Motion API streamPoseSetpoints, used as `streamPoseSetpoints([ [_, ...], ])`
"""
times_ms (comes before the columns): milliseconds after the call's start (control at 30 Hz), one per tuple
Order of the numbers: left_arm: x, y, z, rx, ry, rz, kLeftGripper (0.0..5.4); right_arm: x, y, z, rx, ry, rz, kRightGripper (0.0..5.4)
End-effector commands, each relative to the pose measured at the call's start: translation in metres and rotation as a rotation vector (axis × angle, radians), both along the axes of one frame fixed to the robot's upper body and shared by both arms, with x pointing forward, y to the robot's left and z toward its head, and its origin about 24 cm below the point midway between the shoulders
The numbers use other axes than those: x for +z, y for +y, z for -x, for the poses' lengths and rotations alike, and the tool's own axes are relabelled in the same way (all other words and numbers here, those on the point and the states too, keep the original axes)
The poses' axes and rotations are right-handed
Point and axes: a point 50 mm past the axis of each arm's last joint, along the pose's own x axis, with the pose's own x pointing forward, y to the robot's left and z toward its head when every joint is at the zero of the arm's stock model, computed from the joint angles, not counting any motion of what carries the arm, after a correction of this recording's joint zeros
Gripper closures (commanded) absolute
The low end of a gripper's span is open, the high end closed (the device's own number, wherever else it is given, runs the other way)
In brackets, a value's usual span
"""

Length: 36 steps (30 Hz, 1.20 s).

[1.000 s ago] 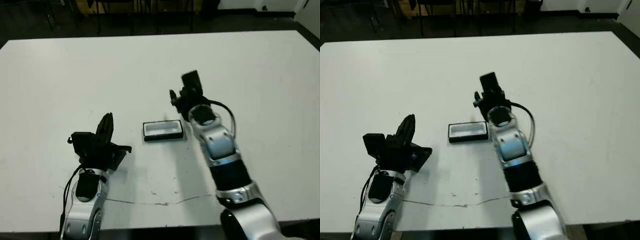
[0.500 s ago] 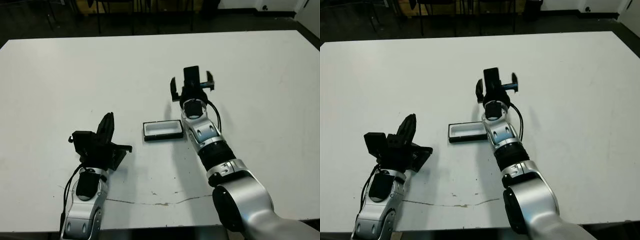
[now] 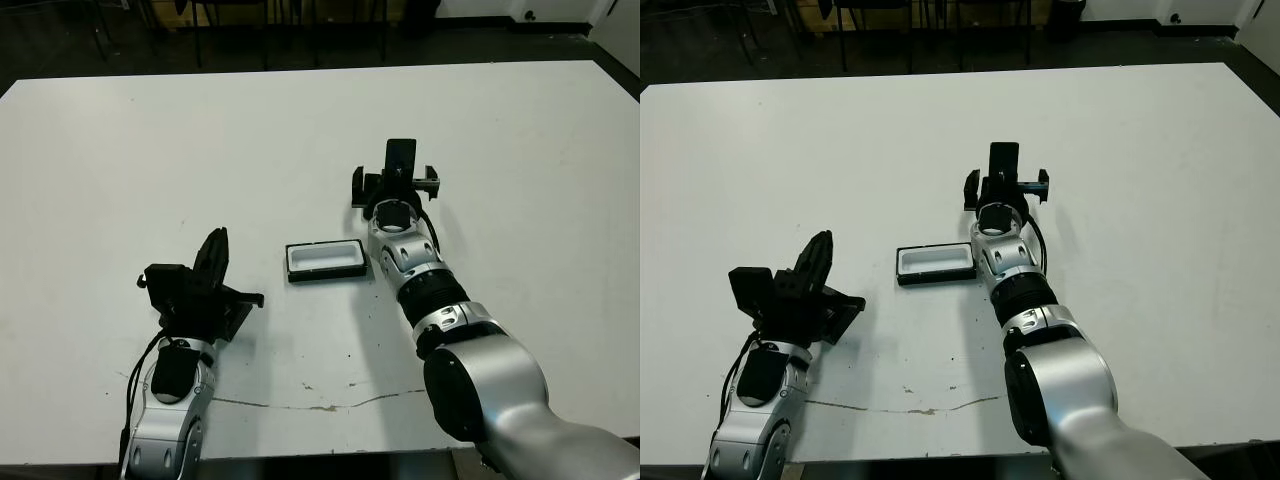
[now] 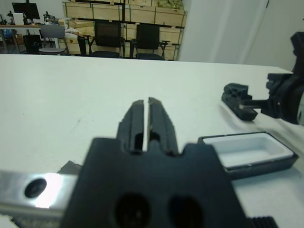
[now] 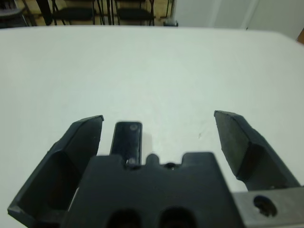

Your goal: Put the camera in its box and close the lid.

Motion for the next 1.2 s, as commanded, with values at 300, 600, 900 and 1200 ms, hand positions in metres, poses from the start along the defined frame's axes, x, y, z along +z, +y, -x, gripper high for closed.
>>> streamPoseSetpoints([
  [300,-0.008,0.001,0.004,0.011,0.044,-0.012,5.40,-0.007,0.025,0.007,0.096,0.069,-0.049,0.02],
  [600,-0.006,0.000,0.004,0.006,0.047,-0.008,5.40,-0.020,0.027,0.015,0.079,0.094,-0.060,0.02],
  [900,-0.007,0.000,0.005,0.001,0.050,0.003,5.40,-0.035,0.031,0.026,0.037,0.156,-0.091,0.02],
  [1200,-0.008,-0.001,0.006,0.001,0.055,-0.003,5.40,-0.047,0.031,0.033,0.047,0.196,-0.086,0.02],
])
